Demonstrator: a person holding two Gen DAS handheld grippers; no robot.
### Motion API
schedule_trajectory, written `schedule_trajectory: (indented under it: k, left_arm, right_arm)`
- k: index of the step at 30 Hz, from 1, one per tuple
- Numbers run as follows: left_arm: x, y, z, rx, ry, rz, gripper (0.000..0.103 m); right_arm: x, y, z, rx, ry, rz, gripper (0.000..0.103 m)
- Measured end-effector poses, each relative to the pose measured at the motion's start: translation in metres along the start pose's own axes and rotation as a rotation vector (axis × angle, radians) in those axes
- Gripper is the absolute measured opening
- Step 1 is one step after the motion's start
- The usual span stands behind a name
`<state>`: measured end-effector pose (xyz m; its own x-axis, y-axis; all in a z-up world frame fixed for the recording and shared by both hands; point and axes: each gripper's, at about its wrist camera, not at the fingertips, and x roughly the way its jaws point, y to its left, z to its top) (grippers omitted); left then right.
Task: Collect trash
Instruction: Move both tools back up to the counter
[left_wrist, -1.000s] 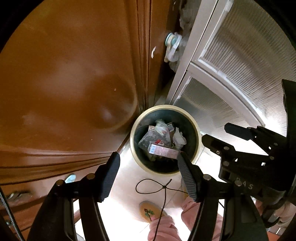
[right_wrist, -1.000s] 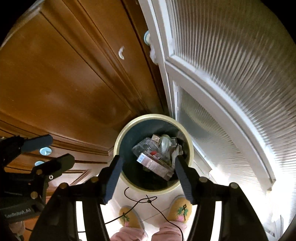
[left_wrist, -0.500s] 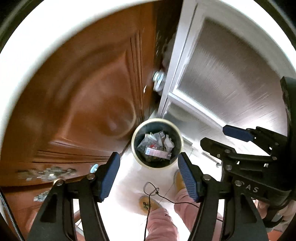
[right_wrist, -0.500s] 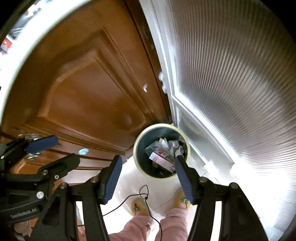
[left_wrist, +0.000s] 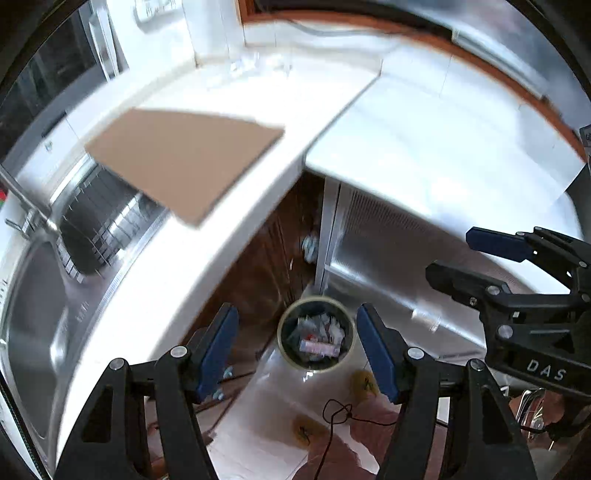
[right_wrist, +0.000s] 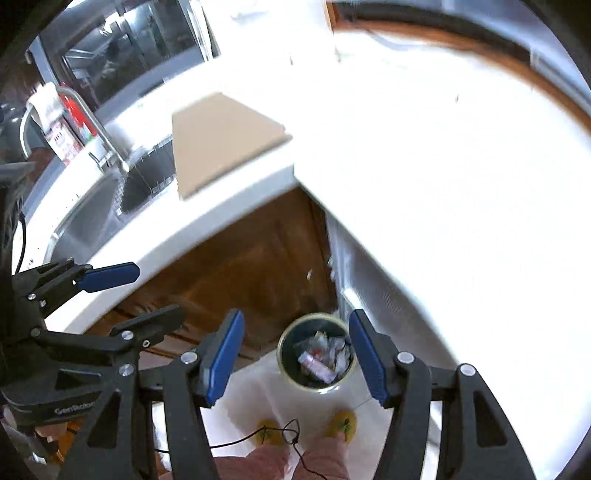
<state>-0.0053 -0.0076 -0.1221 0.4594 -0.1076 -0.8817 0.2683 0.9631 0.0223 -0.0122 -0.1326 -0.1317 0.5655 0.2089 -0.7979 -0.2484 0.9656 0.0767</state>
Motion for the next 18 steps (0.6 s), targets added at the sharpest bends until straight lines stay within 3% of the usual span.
schedule_trajectory:
  k: [10, 15, 18]
  left_arm:
    - [-0.076, -0.005, 0.057, -0.008, -0.132, 0.107, 0.065]
    - [-0.094, -0.001, 0.078, -0.062, -0.159, 0.120, 0.066]
    - [-0.103, 0.003, 0.091, -0.058, -0.172, 0.164, 0.069]
  right_arm:
    - [-0.061, -0.017, 0.054, -0.038, -0.127, -0.020, 0.060]
    - [-0.071, -0.031, 0.084, -0.031, -0.142, 0.024, 0.060]
    - [-0.078, -0.034, 0.104, -0.050, -0.164, 0.042, 0.060]
